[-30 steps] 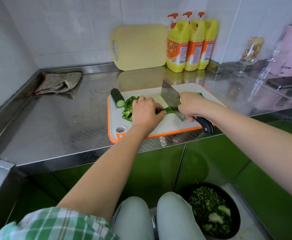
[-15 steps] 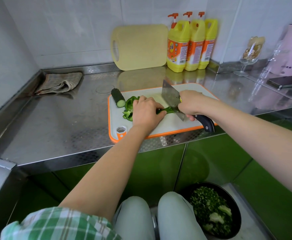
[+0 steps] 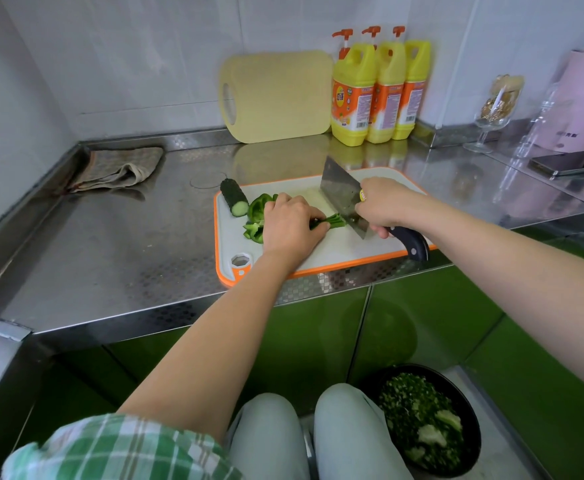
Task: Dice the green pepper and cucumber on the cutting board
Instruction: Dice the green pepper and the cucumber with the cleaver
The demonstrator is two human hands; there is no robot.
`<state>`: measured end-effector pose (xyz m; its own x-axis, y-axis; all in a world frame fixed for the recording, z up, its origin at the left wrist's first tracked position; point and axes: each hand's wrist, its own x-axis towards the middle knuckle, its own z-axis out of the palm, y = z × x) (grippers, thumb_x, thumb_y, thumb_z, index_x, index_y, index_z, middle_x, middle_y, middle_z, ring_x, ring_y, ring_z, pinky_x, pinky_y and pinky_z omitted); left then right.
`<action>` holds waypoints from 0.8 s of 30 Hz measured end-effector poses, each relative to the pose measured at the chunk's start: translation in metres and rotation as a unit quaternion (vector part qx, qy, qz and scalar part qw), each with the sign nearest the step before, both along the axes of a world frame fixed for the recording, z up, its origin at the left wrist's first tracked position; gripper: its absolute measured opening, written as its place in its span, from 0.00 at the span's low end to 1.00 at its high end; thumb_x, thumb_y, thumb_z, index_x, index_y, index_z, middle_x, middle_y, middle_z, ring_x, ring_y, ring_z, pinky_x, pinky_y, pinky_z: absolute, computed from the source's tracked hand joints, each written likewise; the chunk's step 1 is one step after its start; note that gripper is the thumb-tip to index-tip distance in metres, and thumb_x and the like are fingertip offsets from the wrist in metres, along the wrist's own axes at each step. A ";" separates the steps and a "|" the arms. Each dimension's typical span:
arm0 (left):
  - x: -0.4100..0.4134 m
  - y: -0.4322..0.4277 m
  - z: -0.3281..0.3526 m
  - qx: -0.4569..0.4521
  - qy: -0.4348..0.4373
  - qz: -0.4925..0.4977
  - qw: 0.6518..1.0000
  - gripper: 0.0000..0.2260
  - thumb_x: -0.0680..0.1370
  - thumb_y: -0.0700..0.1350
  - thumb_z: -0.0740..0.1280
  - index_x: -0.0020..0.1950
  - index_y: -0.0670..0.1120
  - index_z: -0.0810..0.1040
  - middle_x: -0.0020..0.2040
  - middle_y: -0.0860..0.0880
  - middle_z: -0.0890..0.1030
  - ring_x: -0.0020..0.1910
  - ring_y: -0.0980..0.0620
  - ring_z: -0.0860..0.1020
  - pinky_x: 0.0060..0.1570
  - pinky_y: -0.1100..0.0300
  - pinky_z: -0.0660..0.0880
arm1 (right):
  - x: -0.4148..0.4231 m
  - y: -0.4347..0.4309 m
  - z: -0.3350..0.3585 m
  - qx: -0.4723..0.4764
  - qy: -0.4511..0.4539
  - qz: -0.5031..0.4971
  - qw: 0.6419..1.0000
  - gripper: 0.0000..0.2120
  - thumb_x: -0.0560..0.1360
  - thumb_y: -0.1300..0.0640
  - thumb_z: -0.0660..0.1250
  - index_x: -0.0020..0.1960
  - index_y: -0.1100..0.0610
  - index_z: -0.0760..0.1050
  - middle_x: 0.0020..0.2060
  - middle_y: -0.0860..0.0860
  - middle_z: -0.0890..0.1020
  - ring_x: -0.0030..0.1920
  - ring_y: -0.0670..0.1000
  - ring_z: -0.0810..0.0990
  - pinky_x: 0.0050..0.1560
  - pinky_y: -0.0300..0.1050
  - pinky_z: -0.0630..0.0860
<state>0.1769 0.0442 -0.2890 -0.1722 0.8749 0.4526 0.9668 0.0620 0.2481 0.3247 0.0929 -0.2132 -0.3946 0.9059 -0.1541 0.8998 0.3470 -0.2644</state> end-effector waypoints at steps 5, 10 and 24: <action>0.000 0.000 -0.001 0.001 -0.005 -0.002 1.000 0.11 0.76 0.56 0.66 0.55 0.56 0.83 0.49 0.50 0.80 0.52 0.46 0.71 0.50 0.53 0.64 | -0.002 -0.006 -0.004 -0.007 -0.015 0.006 1.000 0.13 0.70 0.72 0.65 0.55 0.69 0.75 0.27 0.57 0.76 0.31 0.56 0.75 0.30 0.41 0.68; 0.000 -0.001 0.000 0.002 -0.006 -0.005 1.000 0.11 0.76 0.56 0.66 0.55 0.55 0.83 0.49 0.50 0.81 0.52 0.46 0.71 0.49 0.53 0.63 | -0.002 -0.004 -0.011 0.012 0.030 -0.020 0.999 0.09 0.75 0.69 0.63 0.55 0.67 0.73 0.29 0.58 0.78 0.32 0.58 0.77 0.30 0.41 0.70; 0.002 0.004 0.001 0.000 0.011 -0.016 1.000 0.12 0.76 0.56 0.66 0.54 0.54 0.84 0.49 0.50 0.80 0.53 0.46 0.71 0.49 0.54 0.62 | 0.003 -0.009 0.001 0.000 0.008 0.006 1.000 0.10 0.75 0.68 0.59 0.51 0.69 0.77 0.25 0.57 0.78 0.28 0.56 0.75 0.29 0.41 0.69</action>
